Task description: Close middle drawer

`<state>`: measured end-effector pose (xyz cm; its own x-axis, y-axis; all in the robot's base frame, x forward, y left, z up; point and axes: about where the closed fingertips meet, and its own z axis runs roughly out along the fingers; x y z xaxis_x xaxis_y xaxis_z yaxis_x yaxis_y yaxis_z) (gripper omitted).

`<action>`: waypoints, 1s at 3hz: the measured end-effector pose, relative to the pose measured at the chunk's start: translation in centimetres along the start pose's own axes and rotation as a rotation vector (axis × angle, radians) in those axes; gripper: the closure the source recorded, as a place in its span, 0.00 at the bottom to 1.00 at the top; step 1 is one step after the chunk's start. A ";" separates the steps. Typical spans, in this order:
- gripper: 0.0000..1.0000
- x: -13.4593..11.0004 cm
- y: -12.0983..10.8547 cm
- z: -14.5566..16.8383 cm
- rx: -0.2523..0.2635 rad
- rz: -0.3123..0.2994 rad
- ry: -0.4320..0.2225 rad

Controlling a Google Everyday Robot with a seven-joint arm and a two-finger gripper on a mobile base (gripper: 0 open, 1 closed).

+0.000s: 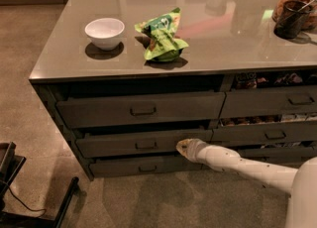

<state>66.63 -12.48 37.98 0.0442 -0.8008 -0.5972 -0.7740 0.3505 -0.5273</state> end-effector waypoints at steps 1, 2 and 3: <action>1.00 -0.1 0.6 0.0 -0.044 0.011 0.004; 1.00 -0.1 2.0 -2.1 -0.155 0.064 0.039; 1.00 -1.0 3.0 -6.2 -0.237 0.111 0.079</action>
Offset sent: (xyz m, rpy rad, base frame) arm -0.0645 -0.0117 0.0182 -0.0007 0.3498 0.0586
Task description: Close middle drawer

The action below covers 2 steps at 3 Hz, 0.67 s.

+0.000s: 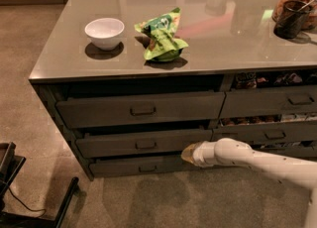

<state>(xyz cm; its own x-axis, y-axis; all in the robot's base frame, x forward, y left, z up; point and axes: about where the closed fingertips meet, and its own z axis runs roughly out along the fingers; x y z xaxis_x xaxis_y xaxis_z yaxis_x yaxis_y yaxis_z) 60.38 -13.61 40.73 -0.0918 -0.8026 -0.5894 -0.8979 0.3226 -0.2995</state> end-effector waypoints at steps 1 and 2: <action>0.86 -1.3 2.2 -4.1 -0.059 0.032 0.034; 0.65 -1.6 2.1 -4.3 -0.059 0.023 0.036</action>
Offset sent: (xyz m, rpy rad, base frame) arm -0.0306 -0.0028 0.0268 -0.0092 0.0640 -0.0004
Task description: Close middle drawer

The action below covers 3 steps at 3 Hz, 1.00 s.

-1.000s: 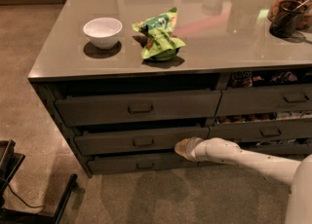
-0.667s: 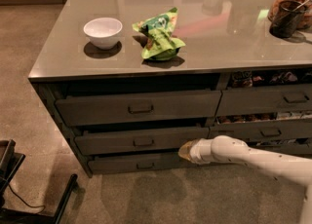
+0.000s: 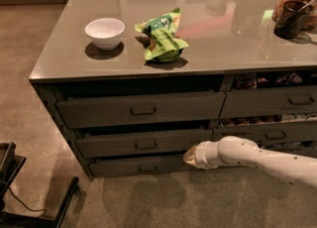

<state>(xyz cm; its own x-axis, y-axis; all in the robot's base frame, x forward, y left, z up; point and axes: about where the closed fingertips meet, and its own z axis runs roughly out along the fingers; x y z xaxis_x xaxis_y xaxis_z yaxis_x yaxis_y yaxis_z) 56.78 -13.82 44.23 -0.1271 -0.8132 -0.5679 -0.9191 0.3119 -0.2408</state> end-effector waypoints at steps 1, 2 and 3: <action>0.42 0.0 0.0 0.0 0.000 0.000 0.000; 0.19 0.0 0.0 0.0 0.000 0.000 0.000; 0.00 0.0 0.0 0.0 0.000 0.000 0.000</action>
Offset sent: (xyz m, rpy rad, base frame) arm 0.0000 0.0001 -0.0002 0.0002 0.0002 -0.0001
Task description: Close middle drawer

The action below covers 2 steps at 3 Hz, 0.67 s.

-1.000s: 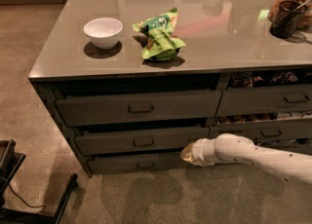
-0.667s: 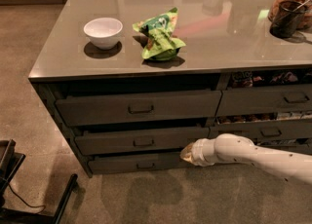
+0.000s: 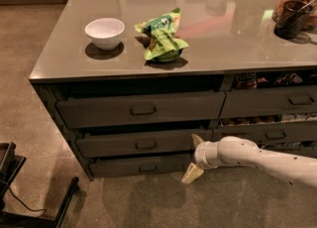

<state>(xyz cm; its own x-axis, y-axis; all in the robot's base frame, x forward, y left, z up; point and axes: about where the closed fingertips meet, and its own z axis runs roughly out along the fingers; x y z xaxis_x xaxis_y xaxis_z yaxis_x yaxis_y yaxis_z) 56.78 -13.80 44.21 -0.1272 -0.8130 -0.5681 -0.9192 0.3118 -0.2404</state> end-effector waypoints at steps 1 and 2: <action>0.00 0.0 0.0 0.0 0.000 0.000 0.000; 0.00 0.7 -0.4 -0.7 0.008 -0.035 0.050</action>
Offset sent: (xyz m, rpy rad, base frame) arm 0.0018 -0.0299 0.0084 -0.1515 -0.0254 0.0220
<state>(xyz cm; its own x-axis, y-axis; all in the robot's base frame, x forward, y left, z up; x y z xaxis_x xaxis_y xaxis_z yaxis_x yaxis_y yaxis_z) 56.80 -14.86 44.41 -0.1136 -0.8470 -0.5193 -0.9203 0.2867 -0.2662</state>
